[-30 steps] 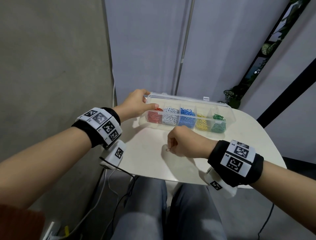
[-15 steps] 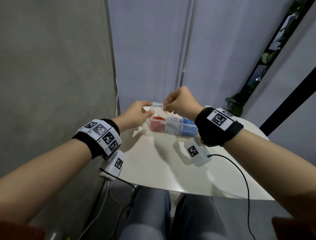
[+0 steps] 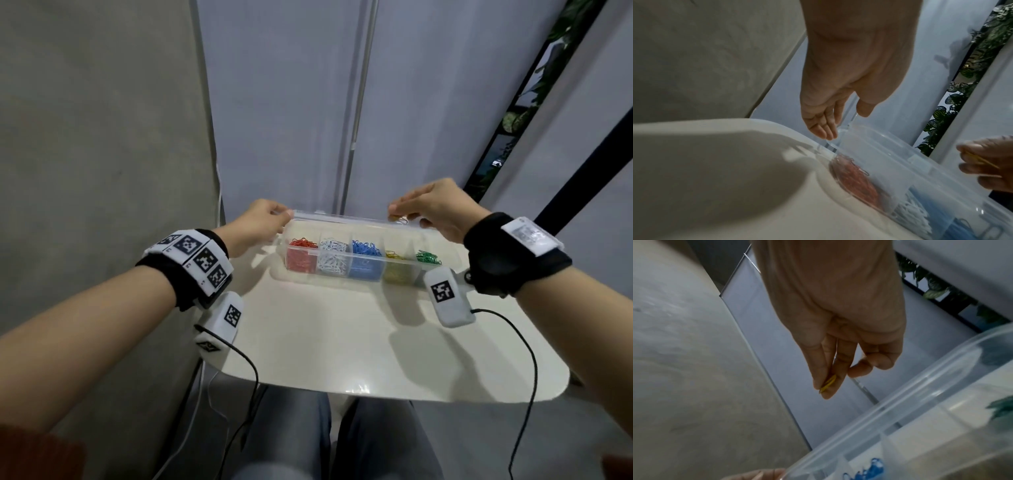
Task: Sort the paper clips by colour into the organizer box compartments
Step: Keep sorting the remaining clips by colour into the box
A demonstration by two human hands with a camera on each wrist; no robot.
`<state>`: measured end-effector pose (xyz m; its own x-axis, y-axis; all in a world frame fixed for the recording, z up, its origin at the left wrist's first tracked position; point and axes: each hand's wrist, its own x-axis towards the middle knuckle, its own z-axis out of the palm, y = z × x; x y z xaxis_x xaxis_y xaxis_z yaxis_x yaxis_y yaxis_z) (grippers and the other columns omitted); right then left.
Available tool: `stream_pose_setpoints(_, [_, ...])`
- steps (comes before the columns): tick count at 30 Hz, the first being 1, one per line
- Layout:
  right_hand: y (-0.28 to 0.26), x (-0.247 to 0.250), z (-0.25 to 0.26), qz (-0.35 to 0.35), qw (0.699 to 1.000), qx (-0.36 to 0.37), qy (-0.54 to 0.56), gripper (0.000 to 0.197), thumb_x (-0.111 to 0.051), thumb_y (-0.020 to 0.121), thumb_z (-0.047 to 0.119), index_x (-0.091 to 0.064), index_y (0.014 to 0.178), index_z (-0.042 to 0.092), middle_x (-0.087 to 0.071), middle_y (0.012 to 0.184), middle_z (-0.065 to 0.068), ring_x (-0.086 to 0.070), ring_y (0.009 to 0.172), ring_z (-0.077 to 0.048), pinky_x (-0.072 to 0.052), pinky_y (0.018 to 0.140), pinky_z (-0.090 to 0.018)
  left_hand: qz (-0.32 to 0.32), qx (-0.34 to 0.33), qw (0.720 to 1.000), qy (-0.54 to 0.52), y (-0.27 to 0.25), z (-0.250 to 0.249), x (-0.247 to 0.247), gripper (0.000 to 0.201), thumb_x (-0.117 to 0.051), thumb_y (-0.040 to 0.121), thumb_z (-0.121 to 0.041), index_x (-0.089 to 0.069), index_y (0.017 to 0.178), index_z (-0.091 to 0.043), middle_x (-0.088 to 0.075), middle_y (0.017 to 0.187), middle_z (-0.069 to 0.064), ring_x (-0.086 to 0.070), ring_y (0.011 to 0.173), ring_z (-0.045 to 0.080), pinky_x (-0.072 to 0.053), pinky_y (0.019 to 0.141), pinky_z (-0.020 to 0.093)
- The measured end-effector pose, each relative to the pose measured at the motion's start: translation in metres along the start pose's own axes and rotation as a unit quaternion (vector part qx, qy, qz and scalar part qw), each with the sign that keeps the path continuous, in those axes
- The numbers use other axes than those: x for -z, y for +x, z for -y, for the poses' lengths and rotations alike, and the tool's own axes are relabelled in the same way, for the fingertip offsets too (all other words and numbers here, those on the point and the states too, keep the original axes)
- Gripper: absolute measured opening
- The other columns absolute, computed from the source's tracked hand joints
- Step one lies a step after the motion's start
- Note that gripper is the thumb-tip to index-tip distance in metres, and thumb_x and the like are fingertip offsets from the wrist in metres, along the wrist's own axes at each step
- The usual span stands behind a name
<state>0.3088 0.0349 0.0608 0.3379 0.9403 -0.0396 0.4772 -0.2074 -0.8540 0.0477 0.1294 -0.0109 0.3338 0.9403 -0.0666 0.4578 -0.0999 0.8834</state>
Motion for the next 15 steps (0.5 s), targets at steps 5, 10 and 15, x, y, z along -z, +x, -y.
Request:
stream_pose_setpoints(5, [-0.009,0.011,-0.014,0.015,0.999,-0.019,-0.043,0.003,-0.077,0.076,0.002,-0.074,0.076,0.003,-0.069,0.057,0.005,-0.046,0.056,-0.008,-0.033,0.043,-0.016,0.016,0.028,0.999,0.012,0.010,-0.002,-0.006,0.034,-0.045,0.102,-0.030,-0.059,0.120,-0.004,-0.067,0.106,0.003,-0.056,0.086,0.018,-0.046,0.069,0.029])
stream_pose_setpoints(10, [-0.001,0.017,-0.028,-0.060,0.996,0.003,-0.066,0.008,-0.075,0.077,-0.001,-0.075,0.084,0.003,-0.067,0.062,0.001,-0.057,0.064,-0.009,-0.042,0.056,-0.015,0.018,0.040,0.999,-0.020,0.013,-0.001,-0.008,0.036,-0.044,0.103,-0.031,-0.068,0.099,-0.004,-0.063,0.085,0.003,-0.056,0.071,0.019,-0.042,0.058,0.026])
stream_pose_setpoints(15, [0.010,0.031,-0.044,-0.181,0.981,-0.066,0.003,0.025,-0.066,0.088,0.010,-0.065,0.108,-0.006,-0.056,0.085,-0.010,-0.048,0.061,-0.015,-0.043,0.053,-0.019,-0.011,0.053,0.994,-0.095,0.017,-0.004,-0.009,0.021,-0.053,0.099,-0.014,-0.060,0.116,-0.005,-0.066,0.100,0.006,-0.061,0.084,0.016,-0.046,0.064,0.025])
